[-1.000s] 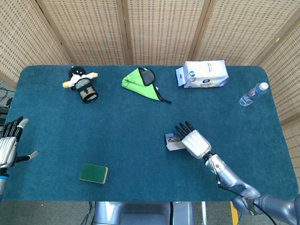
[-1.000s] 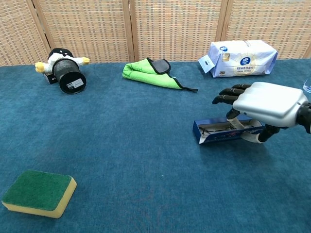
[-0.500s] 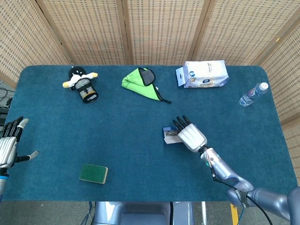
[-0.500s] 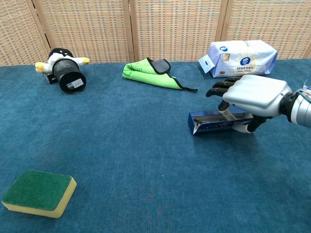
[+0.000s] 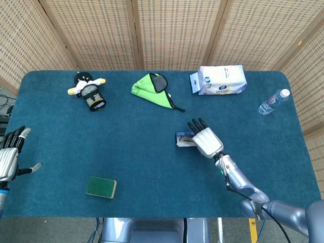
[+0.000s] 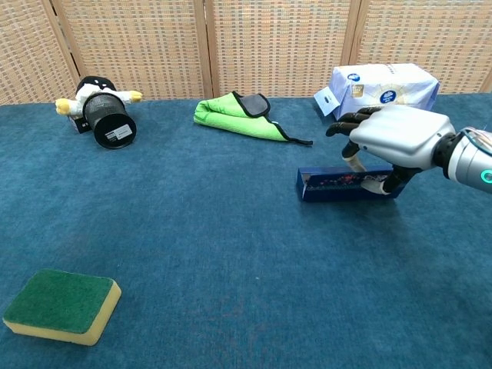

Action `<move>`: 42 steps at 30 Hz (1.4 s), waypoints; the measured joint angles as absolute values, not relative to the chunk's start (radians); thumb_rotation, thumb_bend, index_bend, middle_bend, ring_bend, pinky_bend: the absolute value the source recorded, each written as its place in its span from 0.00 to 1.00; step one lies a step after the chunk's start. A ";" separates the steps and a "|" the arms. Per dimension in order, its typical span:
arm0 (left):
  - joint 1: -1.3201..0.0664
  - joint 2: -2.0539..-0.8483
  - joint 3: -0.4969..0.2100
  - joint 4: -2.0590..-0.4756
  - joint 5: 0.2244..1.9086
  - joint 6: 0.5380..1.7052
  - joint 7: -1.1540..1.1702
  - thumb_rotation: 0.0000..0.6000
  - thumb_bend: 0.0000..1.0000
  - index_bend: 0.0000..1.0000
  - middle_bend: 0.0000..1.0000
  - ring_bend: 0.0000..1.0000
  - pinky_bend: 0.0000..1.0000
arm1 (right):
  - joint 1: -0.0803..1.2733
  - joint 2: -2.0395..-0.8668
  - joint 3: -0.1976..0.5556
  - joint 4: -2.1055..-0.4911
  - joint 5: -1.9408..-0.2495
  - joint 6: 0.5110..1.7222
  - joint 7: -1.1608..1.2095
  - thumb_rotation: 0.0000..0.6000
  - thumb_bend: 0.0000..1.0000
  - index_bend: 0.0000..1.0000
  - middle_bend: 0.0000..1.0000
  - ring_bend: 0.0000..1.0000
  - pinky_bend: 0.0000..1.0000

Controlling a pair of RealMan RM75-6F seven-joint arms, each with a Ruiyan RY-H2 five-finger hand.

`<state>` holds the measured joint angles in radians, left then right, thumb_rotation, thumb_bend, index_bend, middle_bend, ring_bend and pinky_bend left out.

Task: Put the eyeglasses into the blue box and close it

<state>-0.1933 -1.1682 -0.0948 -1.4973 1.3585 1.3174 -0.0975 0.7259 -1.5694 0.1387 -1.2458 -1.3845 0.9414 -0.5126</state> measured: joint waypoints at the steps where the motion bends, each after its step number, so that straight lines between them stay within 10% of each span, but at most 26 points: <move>1: -0.193 -1.168 -0.095 -1.497 1.359 1.318 -0.098 1.00 0.00 0.00 0.00 0.00 0.00 | 0.726 -1.574 0.140 -1.241 -1.383 0.944 -0.509 1.00 0.48 0.39 0.10 0.00 0.08; 7: -0.192 -1.167 -0.094 -1.498 1.360 1.319 -0.099 1.00 0.00 0.00 0.00 0.00 0.00 | 0.730 -1.605 0.152 -1.211 -1.374 0.961 -0.492 1.00 0.47 0.27 0.08 0.00 0.08; 42: -0.194 -1.164 -0.094 -1.499 1.361 1.315 -0.106 1.00 0.00 0.00 0.00 0.00 0.00 | 0.780 -1.726 0.174 -1.045 -1.276 0.907 -0.526 1.00 0.47 0.26 0.06 0.00 0.08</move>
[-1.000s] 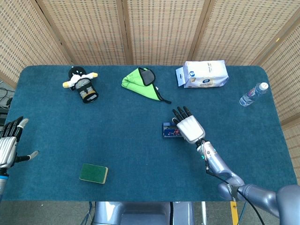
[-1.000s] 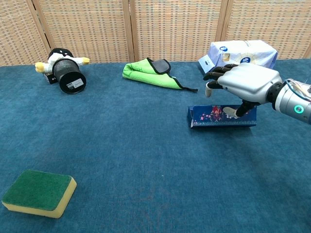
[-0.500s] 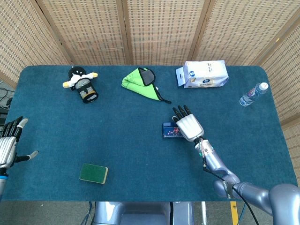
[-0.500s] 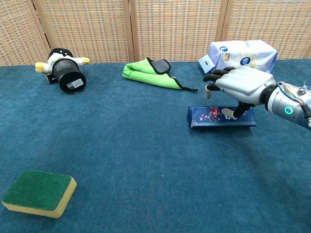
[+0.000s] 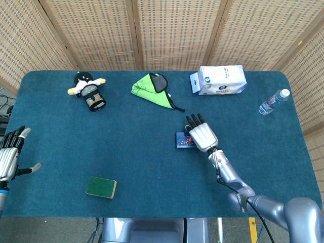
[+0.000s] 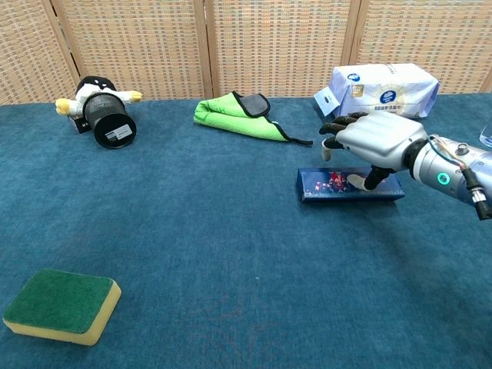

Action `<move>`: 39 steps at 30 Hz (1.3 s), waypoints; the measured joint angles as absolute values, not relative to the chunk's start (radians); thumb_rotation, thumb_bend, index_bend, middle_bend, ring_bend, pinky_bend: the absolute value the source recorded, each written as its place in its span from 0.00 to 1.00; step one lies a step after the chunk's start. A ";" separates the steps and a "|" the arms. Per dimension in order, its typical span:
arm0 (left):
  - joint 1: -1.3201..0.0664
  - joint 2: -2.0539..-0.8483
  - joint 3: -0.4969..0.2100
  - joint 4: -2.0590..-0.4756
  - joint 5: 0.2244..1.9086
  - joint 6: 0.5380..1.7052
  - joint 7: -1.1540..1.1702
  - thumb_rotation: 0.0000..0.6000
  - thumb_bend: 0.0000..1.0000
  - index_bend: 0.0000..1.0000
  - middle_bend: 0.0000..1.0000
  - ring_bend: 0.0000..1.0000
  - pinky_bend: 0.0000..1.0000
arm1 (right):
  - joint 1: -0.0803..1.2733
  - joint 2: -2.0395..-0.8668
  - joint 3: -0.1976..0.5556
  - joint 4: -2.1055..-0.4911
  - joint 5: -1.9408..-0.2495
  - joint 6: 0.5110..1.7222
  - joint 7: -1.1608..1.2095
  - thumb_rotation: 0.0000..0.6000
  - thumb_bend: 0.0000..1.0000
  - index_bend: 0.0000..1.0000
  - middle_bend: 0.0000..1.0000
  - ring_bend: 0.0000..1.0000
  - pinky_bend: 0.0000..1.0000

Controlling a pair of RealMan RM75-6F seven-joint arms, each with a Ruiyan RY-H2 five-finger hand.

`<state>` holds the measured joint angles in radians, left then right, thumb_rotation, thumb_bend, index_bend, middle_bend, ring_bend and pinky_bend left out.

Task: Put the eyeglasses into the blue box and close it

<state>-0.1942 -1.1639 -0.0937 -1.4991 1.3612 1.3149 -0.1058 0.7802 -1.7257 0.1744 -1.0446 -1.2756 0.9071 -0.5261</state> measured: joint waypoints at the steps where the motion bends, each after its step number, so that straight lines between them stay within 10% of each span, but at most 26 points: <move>1: -0.194 -1.164 -0.094 -1.499 1.361 1.315 -0.107 1.00 0.00 0.00 0.00 0.00 0.00 | 0.782 -1.728 0.175 -1.041 -1.272 0.905 -0.531 1.00 0.47 0.26 0.06 0.00 0.08; 22: -0.194 -1.166 -0.093 -1.497 1.359 1.314 -0.103 1.00 0.00 0.00 0.00 0.00 0.00 | 0.785 -1.719 0.201 -1.058 -1.246 0.940 -0.528 1.00 0.23 0.25 0.03 0.00 0.08; 29: -0.195 -1.167 -0.094 -1.496 1.356 1.312 -0.101 1.00 0.00 0.00 0.00 0.00 0.00 | 0.785 -1.666 0.221 -1.128 -1.240 0.944 -0.492 1.00 0.00 0.01 0.00 0.00 0.01; 39: -0.195 -1.168 -0.093 -1.495 1.356 1.311 -0.101 1.00 0.00 0.00 0.00 0.00 0.00 | 0.824 -1.424 0.203 -1.372 -1.071 0.645 -0.480 1.00 0.00 0.00 0.00 0.00 0.00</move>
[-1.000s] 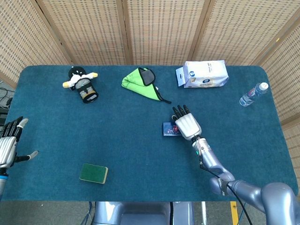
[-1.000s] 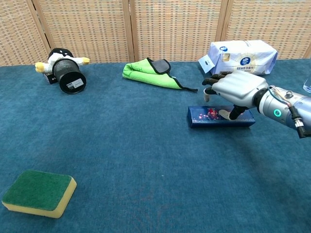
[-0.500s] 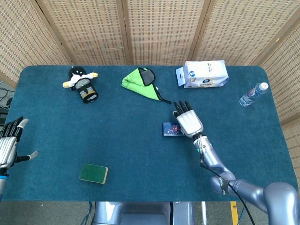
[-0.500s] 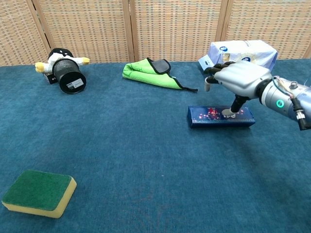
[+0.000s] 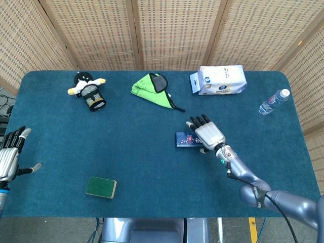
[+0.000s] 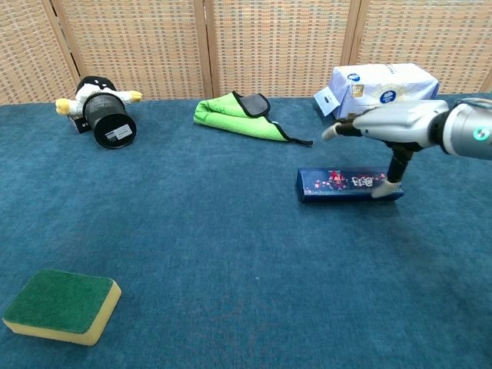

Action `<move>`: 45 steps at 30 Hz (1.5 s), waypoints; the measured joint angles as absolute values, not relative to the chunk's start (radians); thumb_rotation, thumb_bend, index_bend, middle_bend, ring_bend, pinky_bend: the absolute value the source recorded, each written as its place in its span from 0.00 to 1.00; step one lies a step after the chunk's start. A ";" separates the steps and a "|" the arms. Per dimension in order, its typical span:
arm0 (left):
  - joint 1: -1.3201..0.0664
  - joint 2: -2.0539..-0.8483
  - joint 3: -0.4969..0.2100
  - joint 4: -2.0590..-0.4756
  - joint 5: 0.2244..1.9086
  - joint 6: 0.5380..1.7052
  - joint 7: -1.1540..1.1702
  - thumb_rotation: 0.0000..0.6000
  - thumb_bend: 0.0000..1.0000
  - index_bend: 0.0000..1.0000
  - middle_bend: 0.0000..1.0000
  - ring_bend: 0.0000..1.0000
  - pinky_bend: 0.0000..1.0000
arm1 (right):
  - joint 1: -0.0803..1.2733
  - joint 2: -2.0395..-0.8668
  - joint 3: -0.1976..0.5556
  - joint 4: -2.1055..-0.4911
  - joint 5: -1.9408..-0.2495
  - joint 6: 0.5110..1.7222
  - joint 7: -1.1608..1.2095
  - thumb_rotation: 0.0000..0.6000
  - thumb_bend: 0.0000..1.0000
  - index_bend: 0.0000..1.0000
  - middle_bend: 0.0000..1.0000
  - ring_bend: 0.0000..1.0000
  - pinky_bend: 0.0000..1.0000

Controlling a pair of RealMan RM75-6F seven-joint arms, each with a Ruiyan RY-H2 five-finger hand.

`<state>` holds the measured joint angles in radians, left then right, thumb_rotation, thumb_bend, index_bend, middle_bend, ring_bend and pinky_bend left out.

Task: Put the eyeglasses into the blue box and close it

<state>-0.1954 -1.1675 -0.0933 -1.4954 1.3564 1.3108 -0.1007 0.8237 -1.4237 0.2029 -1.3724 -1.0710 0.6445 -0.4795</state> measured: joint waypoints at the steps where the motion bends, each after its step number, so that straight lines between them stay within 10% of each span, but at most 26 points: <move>1: -0.195 -1.167 -0.094 -1.496 1.356 1.311 -0.101 1.00 0.00 0.00 0.00 0.00 0.00 | 0.831 -1.412 0.196 -1.380 -1.051 0.622 -0.482 1.00 0.00 0.00 0.00 0.00 0.00; 14: -0.200 -1.166 -0.100 -1.490 1.342 1.298 -0.109 1.00 0.00 0.00 0.00 0.00 0.00 | 0.904 -1.485 0.140 -1.255 -0.957 0.549 -0.469 1.00 0.00 0.00 0.01 0.00 0.00; 23: -0.204 -1.169 -0.103 -1.484 1.333 1.289 -0.107 1.00 0.00 0.00 0.00 0.00 0.00 | 0.899 -1.558 0.146 -1.162 -1.007 0.614 -0.385 1.00 0.12 0.24 0.48 0.06 0.00; 34: -0.204 -1.173 -0.103 -1.481 1.330 1.288 -0.102 1.00 0.00 0.00 0.00 0.00 0.00 | 0.877 -1.603 0.152 -1.098 -1.121 0.680 -0.258 1.00 0.16 0.38 0.56 0.13 0.00; 38: -0.205 -1.174 -0.103 -1.481 1.329 1.287 -0.100 1.00 0.00 0.00 0.00 0.00 0.00 | 0.874 -1.608 0.149 -1.087 -1.135 0.685 -0.243 1.00 0.15 0.38 0.50 0.15 0.00; 42: -0.205 -1.174 -0.103 -1.481 1.328 1.287 -0.099 1.00 0.00 0.00 0.00 0.00 0.00 | 0.873 -1.605 0.146 -1.088 -1.137 0.673 -0.230 1.00 0.02 0.22 0.12 0.04 0.00; 45: -0.204 -1.174 -0.103 -1.482 1.328 1.287 -0.099 1.00 0.00 0.00 0.00 0.00 0.00 | 0.873 -1.592 0.143 -1.104 -1.135 0.653 -0.218 1.00 0.00 0.08 0.00 0.00 0.00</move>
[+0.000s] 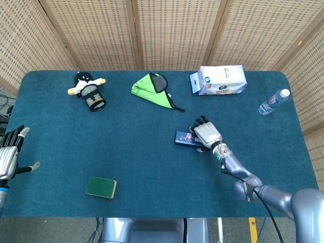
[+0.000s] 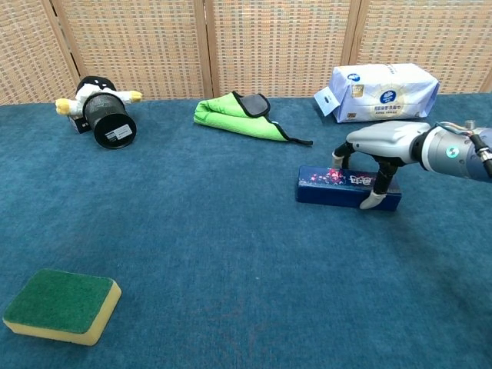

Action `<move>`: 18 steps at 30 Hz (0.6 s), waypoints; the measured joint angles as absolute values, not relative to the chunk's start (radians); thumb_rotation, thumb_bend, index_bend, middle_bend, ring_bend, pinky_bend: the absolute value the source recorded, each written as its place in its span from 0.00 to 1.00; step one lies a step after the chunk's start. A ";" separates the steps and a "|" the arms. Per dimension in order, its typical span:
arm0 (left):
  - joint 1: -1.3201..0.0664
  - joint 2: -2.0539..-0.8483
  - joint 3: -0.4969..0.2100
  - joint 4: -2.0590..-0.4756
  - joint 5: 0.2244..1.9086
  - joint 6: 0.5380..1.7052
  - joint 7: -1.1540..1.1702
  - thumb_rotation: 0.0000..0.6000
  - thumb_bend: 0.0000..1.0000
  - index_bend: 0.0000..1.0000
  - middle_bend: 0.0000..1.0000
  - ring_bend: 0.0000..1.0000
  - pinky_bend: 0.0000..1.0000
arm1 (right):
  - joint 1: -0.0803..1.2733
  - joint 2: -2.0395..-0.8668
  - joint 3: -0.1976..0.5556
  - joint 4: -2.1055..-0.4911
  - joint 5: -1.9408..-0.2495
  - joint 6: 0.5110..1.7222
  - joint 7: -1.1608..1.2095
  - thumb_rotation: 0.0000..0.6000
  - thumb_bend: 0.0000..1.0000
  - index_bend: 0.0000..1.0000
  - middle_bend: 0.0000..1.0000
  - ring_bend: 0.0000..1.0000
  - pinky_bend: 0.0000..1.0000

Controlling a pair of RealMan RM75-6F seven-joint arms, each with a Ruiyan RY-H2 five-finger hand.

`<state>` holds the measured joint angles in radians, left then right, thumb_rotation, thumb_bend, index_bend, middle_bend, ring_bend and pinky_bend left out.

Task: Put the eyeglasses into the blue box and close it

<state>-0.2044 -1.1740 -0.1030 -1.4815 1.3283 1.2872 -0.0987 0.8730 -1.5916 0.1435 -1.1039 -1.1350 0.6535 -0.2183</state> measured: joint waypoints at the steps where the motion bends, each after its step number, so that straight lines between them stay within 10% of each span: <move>1: -0.204 -1.174 -0.103 -1.482 1.328 1.287 -0.099 1.00 0.00 0.00 0.00 0.00 0.00 | 0.873 -1.586 0.144 -1.112 -1.134 0.648 -0.213 1.00 0.00 0.06 0.00 0.00 0.00; 11: -0.198 -1.168 -0.091 -1.503 1.368 1.314 -0.100 1.00 0.00 0.00 0.00 0.00 0.00 | 0.839 -1.447 0.160 -1.316 -1.159 0.722 -0.186 1.00 0.00 0.02 0.00 0.00 0.00; 18: -0.174 -1.154 -0.075 -1.528 1.429 1.384 -0.105 1.00 0.00 0.00 0.00 0.00 0.00 | 0.679 -1.291 0.126 -1.521 -1.268 1.007 -0.165 1.00 0.00 0.01 0.00 0.00 0.00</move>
